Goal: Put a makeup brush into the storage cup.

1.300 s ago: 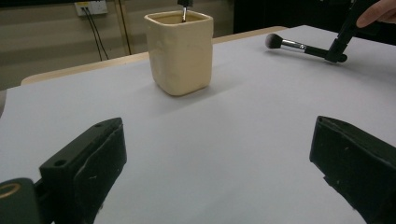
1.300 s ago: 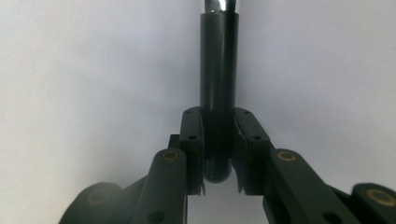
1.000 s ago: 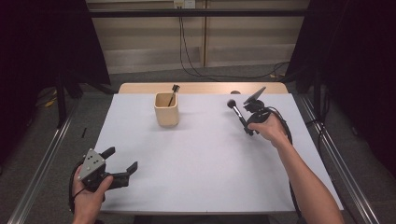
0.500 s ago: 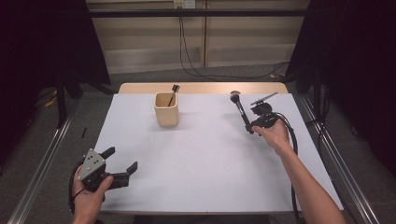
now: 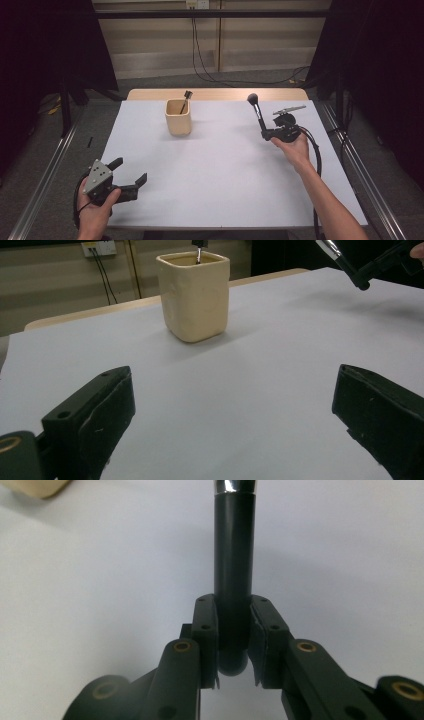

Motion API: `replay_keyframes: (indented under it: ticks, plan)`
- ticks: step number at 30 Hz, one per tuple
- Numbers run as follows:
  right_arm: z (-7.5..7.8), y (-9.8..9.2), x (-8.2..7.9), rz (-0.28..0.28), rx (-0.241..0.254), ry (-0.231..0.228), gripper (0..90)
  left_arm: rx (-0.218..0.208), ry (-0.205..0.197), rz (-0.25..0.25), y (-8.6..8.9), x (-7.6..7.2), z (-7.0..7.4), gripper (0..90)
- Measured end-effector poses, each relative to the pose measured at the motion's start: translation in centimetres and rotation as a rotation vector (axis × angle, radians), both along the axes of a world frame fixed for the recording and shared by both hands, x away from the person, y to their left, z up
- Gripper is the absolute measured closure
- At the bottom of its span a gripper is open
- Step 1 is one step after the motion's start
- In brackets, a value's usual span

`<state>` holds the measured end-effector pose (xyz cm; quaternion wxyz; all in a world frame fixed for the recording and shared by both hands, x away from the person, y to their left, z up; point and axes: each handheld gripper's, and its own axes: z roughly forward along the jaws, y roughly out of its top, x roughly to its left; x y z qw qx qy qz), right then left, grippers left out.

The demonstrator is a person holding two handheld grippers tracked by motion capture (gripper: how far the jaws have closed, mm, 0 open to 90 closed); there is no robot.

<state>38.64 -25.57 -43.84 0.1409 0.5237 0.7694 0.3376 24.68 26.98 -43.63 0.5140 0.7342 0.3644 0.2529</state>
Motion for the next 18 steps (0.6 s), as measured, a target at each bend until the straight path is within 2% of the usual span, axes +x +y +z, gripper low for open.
replay_keyframes:
  ticks: [8, 13, 18]
  plan:
    - [-0.6, -0.9, -0.6, -0.017, 0.072, -0.084, 75.4, 0.003, 0.0, 0.0, 0.0, 0.0, 0.0, 3.5]
    - [-0.7, -1.0, -1.0, 0.005, 0.129, -0.147, 75.4, 0.0, 0.001, 0.002, 0.0, 0.0, 0.0, 3.5]
    - [-0.8, -0.8, -1.2, 0.019, 0.148, -0.185, 75.4, -0.003, 0.004, 0.007, 0.1, 0.1, 0.0, 3.5]
